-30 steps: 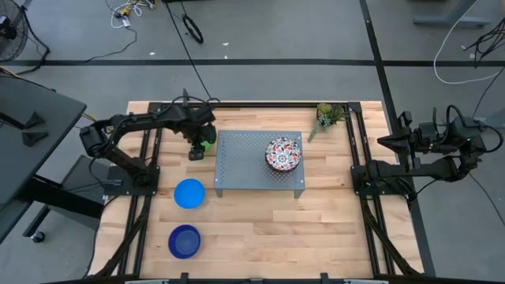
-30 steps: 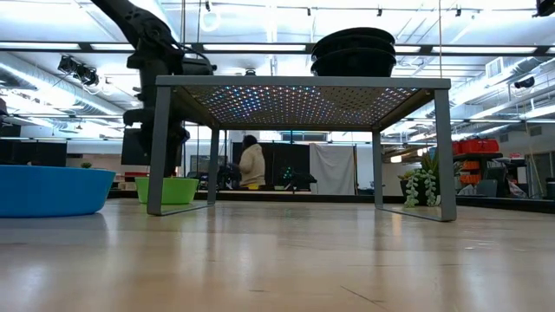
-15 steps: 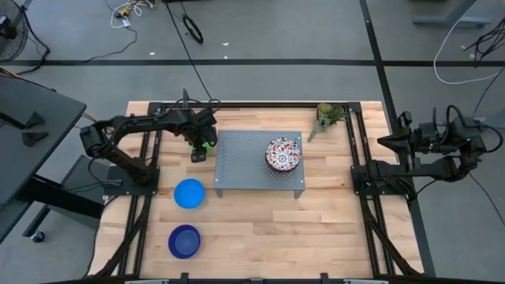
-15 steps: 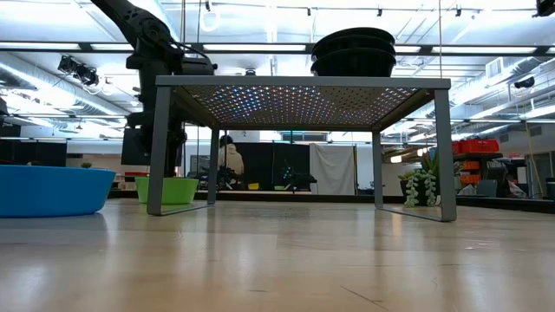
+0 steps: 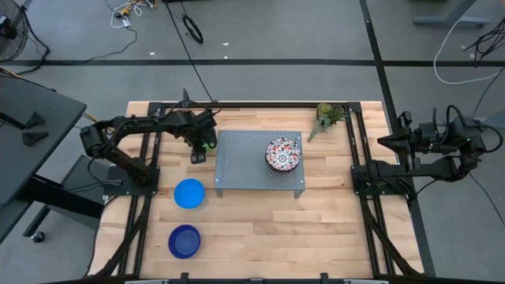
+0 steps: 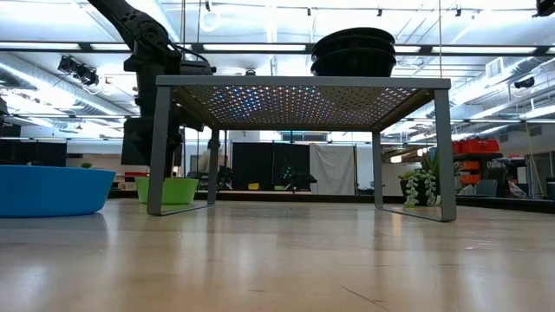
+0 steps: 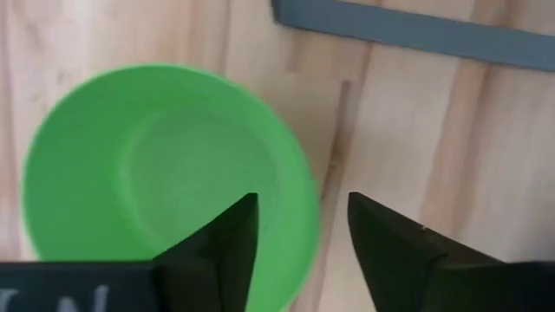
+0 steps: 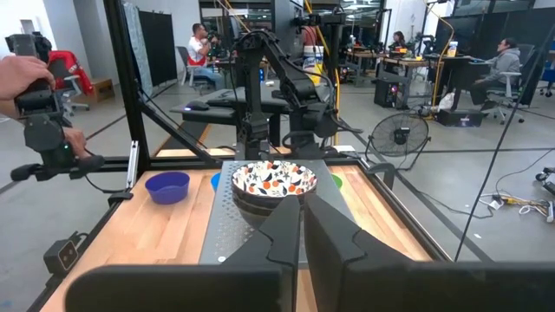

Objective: Pick & Place Mini bowls
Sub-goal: Put the light green plastic bowl on the shelf

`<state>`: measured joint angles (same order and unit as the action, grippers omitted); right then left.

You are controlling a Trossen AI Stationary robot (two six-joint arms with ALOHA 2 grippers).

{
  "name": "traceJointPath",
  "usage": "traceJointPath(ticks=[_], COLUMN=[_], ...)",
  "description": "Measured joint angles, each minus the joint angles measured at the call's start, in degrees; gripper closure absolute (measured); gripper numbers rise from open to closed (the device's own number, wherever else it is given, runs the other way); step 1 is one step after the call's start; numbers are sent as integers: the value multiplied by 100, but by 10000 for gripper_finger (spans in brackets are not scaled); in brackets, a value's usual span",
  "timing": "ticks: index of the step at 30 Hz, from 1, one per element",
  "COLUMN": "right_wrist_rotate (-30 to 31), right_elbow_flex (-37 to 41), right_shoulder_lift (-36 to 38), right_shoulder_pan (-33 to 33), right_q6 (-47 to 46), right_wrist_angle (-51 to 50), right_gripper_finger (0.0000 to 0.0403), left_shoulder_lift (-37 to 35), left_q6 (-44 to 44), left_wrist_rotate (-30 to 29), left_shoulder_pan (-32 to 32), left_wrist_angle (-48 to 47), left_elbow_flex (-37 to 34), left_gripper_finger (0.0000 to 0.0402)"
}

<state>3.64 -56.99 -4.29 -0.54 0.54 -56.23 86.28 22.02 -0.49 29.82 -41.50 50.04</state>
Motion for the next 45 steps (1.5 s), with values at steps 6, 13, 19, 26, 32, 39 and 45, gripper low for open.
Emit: traceJointPath(ticks=[6,13,19,26,32,39,45], right_wrist_rotate=[0,0,0,0,0,0,0], right_elbow_flex=[0,0,0,0,0,0,1], right_shoulder_lift=[1,2,2,2,2,2,2], right_shoulder_pan=[2,2,2,2,0,0,1], right_q6=[0,0,1,0,1,0,1], right_wrist_angle=[0,0,0,0,0,0,0], right_gripper_finger=[380,380,380,380,380,380,380], left_shoulder_lift=[0,0,2,-6,-4,-9,-35], left_q6=[-3,-37,-62,-102,-37,-26,-31], left_wrist_rotate=[159,127,119,105,103,98,-97], left_shoulder_pan=[0,-2,-10,-9,-11,-11,-13], left_wrist_angle=[-2,6,-45,-10,-21,-66,-347], left_elbow_flex=[0,-55,-216,-214,-211,-197,-147], left_gripper_finger=[275,311,339,393,395,397,398])
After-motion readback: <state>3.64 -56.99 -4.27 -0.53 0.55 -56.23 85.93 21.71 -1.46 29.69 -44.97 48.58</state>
